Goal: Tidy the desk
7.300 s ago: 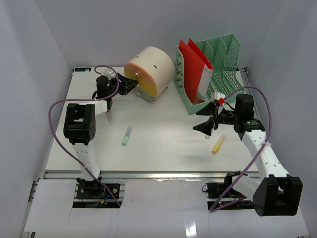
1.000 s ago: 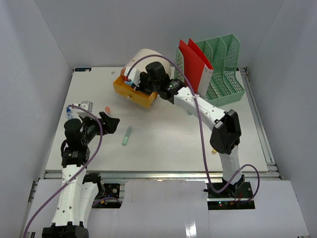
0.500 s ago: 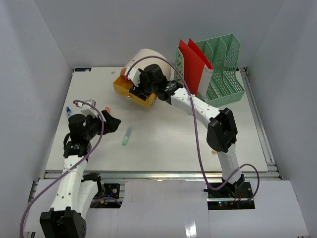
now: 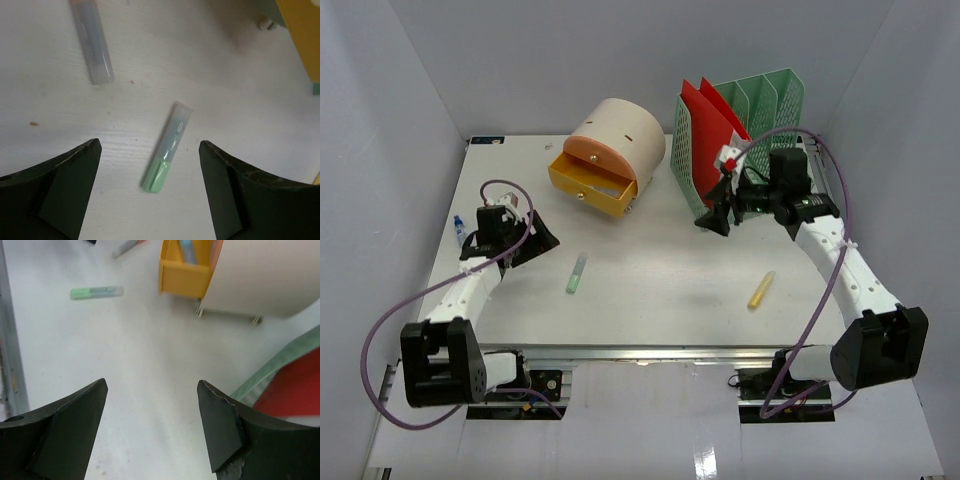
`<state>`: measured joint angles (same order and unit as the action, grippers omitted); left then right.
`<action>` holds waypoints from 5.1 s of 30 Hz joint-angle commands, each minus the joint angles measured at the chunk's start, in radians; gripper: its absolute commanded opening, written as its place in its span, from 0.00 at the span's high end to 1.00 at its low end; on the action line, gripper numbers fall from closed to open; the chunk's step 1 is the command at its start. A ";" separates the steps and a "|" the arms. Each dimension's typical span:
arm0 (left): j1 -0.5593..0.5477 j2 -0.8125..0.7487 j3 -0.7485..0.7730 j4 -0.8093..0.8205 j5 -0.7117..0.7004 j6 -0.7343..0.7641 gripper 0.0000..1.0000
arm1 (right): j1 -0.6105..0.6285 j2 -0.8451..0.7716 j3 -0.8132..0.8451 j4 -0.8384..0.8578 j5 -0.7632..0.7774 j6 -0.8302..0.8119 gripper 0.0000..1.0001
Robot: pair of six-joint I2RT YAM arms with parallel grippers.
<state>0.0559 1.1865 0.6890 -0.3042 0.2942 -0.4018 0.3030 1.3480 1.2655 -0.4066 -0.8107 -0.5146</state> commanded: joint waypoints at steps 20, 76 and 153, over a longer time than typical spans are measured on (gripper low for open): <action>-0.013 0.636 0.512 -0.167 -0.256 0.002 0.40 | -0.348 -0.173 -0.324 -0.171 -0.413 -0.136 0.21; -0.179 0.290 0.376 0.479 0.133 -0.848 1.00 | -0.457 -0.144 -0.400 -0.100 -0.364 -0.140 0.21; -0.074 -0.527 -0.132 0.070 0.263 0.089 0.13 | -0.320 0.189 -0.431 -0.451 0.504 -1.687 0.44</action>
<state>-0.0223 0.6739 0.5491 -0.2333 0.5632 -0.3218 -0.0189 1.5311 0.8547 -0.8817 -0.3149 -1.9781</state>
